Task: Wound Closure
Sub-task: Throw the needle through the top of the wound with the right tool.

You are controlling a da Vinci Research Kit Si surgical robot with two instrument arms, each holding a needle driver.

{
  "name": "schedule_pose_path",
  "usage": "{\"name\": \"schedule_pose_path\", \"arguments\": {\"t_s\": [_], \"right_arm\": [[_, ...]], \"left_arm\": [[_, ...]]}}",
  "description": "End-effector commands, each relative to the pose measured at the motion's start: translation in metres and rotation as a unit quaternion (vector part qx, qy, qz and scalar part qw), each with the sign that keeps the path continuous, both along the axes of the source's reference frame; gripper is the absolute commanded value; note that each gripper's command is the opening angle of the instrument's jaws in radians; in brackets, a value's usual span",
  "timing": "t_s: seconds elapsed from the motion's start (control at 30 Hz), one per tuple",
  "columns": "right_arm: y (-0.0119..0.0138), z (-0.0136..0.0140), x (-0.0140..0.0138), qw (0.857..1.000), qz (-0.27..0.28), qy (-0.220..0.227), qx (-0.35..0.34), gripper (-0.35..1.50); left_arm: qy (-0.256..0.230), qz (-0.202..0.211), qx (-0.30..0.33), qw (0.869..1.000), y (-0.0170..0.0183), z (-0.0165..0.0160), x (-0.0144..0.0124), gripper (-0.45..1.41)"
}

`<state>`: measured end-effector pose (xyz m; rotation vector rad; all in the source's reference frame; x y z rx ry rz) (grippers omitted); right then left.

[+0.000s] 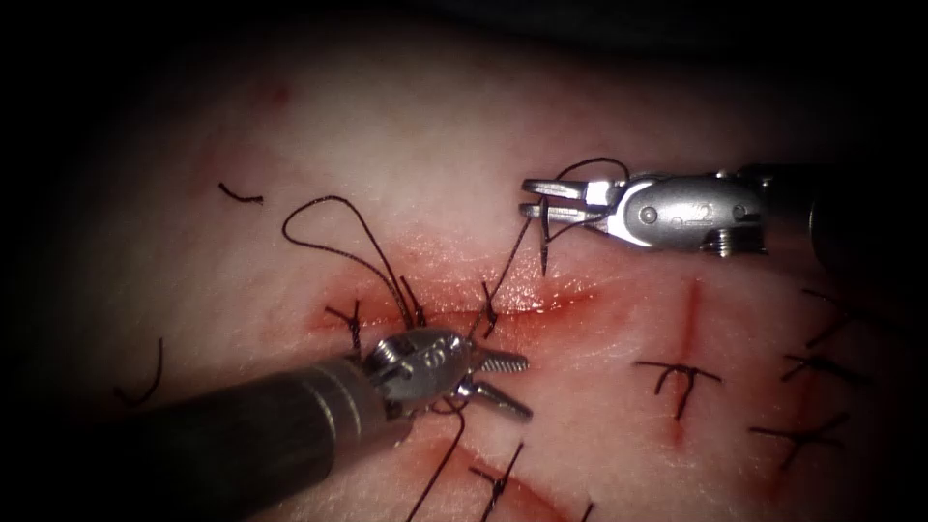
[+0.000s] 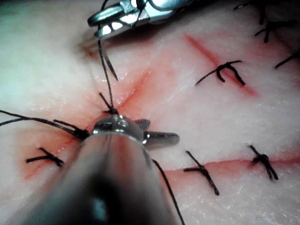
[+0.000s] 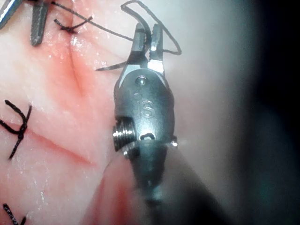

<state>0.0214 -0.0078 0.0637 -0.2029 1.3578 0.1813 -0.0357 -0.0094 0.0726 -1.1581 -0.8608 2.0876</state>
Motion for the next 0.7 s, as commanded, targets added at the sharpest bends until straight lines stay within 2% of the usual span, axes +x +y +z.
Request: {"name": "schedule_pose_path", "arguments": {"t_s": [0.03,0.47,0.7], "right_arm": [[0.0003,0.0007,0.0006,1.0,0.001,-0.001,-0.004,-0.35],[-0.0011,0.0022,0.0008,1.0,-0.009,-0.015,-0.02,-0.35],[-0.0036,0.0029,0.0005,0.997,-0.019,-0.023,-0.066,-0.35]], "left_arm": [[-0.001,0.001,-0.001,1.0,0.0003,0.0005,-0.0006,0.27],[-0.001,0.0,0.001,1.0,0.0005,0.0,-0.0006,0.31],[-0.008,-0.008,0.007,1.0,0.001,-0.0005,-0.0004,0.31]]}}
